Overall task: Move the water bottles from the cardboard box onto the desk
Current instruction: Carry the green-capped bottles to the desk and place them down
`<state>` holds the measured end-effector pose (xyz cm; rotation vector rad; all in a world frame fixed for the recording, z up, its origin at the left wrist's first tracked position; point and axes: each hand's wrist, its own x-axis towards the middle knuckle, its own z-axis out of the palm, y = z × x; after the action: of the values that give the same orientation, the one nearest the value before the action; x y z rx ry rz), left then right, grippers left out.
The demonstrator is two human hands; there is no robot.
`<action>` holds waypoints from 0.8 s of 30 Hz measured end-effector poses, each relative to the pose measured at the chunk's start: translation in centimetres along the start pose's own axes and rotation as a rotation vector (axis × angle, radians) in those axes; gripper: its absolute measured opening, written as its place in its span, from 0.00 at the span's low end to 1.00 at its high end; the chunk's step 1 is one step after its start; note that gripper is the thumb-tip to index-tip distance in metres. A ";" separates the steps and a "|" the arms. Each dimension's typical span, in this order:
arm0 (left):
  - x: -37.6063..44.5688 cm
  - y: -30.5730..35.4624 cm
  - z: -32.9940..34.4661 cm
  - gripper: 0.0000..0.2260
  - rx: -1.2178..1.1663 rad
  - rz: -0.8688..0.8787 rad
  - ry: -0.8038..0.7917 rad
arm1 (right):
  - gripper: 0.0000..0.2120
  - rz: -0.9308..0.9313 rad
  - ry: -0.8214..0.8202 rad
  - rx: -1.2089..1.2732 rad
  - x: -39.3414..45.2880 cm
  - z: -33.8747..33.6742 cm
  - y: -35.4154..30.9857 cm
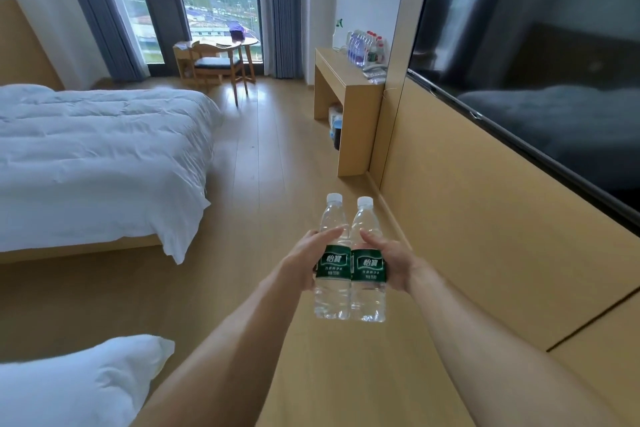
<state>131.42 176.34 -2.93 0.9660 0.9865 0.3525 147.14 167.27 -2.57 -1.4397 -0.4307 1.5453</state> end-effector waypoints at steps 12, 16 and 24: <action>15.0 9.1 -5.4 0.27 -0.035 0.049 0.044 | 0.29 0.053 -0.113 0.002 17.7 0.3 -10.3; 20.5 13.9 -6.9 0.25 0.000 0.067 0.093 | 0.30 0.091 -0.166 -0.046 24.5 0.4 -15.6; 30.1 21.6 -8.8 0.18 -0.040 0.092 0.105 | 0.30 0.100 -0.208 -0.059 35.2 0.2 -24.4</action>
<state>143.65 212.36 -3.36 0.9664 1.0280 0.5026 161.47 207.62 -3.83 -1.3675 -0.5392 1.7849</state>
